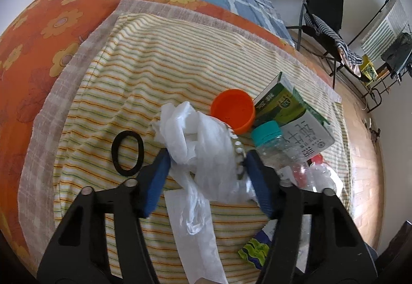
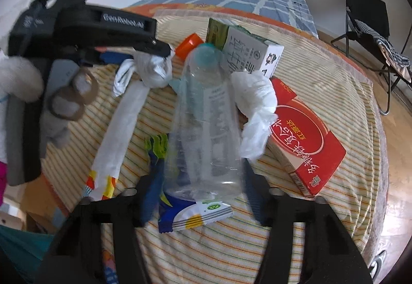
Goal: Collect trash
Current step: 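Grasp the white plastic bag with the left tool while the right tool grasps the clear bottle, then lift the bag and bottle and carry both over the blue basket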
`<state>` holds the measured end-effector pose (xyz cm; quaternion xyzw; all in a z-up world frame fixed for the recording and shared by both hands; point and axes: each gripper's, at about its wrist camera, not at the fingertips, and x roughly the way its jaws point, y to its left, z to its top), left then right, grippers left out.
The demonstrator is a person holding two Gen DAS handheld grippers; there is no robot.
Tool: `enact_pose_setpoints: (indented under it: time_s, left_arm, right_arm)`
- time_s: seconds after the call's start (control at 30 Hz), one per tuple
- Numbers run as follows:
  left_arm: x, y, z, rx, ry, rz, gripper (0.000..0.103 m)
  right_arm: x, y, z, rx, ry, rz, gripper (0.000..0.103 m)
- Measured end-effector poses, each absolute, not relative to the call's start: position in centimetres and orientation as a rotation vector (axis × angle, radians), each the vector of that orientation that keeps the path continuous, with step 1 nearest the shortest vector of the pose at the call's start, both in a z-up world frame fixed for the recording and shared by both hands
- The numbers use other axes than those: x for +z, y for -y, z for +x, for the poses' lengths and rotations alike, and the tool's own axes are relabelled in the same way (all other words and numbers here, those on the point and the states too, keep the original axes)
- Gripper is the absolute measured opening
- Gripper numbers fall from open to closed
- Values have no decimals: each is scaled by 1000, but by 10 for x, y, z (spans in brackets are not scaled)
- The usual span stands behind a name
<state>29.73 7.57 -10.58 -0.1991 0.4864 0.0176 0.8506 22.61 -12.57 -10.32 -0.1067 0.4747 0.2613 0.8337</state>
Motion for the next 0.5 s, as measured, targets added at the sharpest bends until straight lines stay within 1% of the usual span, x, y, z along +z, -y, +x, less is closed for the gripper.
enact_pose_setpoints:
  time_s: [0.07,0.1,0.17,0.37,0.5]
  left_arm:
    - [-103,-76,297,33,-1019,-421,52]
    - [-102,-77,296,31,-1015,-424,52]
    - [-99,-78,294,31,-1007,-425,47]
    - [-84,-87,286,22,-966,-443,42]
    - [-68,-96,278,35,-920,-454,42]
  right_arm:
    - [-101,128,226,558,-1005,-210,53]
    - [-98,129,226,562,-999,-203,53]
    - [-94,129,224,570,-984,-195,53]
    - [-75,129,214,595,-927,-183,53]
    - [-63,130,211,607,-893,-171,53]
